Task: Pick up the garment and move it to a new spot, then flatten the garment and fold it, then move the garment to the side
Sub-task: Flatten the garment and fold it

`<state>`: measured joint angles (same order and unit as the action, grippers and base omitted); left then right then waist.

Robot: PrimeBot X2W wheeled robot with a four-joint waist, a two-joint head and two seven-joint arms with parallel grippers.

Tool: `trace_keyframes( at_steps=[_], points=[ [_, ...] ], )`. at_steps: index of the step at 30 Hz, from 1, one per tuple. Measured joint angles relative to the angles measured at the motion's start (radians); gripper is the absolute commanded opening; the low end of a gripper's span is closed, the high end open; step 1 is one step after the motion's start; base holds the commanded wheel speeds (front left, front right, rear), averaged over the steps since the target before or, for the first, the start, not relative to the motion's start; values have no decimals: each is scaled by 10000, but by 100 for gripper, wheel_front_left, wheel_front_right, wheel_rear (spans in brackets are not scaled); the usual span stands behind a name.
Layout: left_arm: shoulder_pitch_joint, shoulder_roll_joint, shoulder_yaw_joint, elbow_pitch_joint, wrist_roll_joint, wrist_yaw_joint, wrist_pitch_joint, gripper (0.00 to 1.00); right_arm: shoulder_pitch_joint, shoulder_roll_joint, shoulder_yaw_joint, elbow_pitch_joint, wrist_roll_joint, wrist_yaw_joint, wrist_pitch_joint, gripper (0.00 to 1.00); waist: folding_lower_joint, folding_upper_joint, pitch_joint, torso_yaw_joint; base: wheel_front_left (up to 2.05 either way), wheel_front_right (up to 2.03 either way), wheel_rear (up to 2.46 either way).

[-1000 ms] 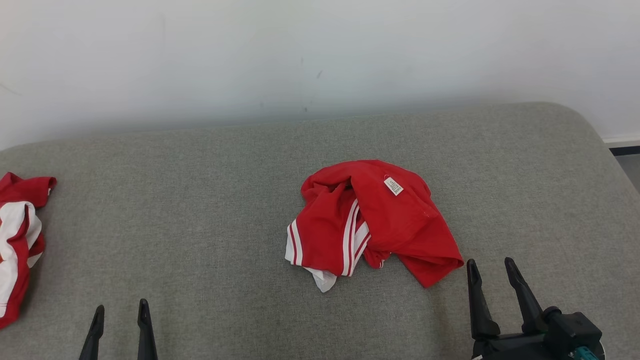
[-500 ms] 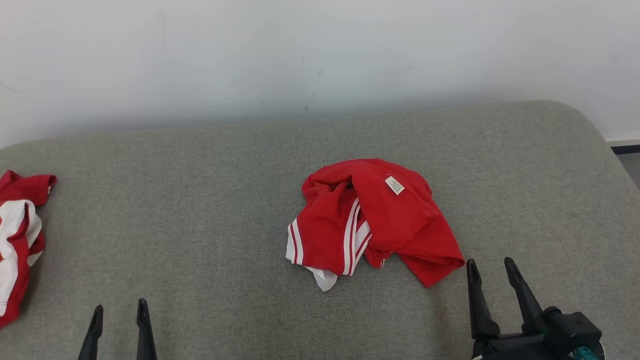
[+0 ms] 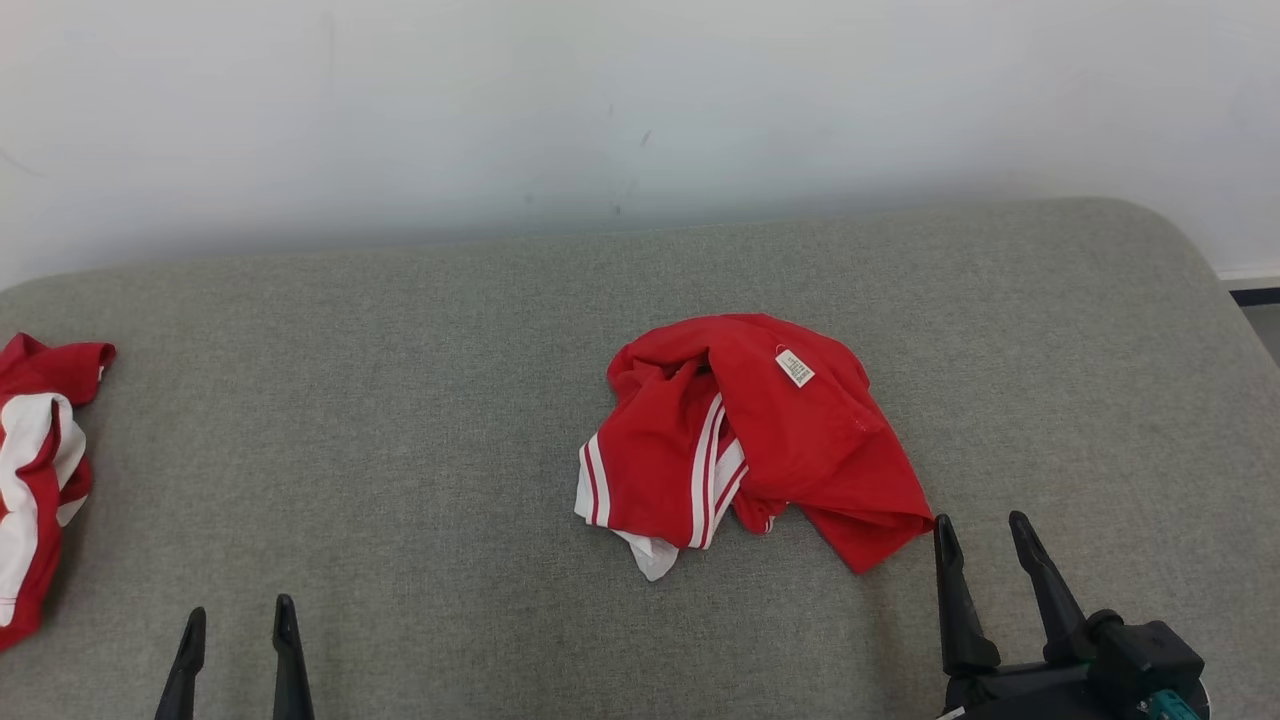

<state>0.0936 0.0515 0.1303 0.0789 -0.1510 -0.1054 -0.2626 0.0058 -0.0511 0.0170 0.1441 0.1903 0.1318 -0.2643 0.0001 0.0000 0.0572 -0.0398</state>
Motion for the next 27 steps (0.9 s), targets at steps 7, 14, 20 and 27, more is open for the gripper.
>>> trace_keyframes(
  at_steps=[7,14,20,27],
  points=[
    [-18,0,-6,-2,-19,13,0,100,-6,0,-15,-36,38,0,0,100,0,0,29,-12,0,0,0],
    [-641,-4,-623,251,-136,-75,0,100,-173,0,-4,-134,102,0,0,100,0,0,225,-139,0,0,0],
    [-2141,31,-1486,1384,-38,-192,0,100,-430,2,82,-128,128,0,0,100,0,0,476,-460,0,0,0],
    [-3407,339,-3173,2899,-194,-255,0,100,-716,-2,113,-84,430,0,0,100,0,0,867,-1253,0,0,0]
  ],
)
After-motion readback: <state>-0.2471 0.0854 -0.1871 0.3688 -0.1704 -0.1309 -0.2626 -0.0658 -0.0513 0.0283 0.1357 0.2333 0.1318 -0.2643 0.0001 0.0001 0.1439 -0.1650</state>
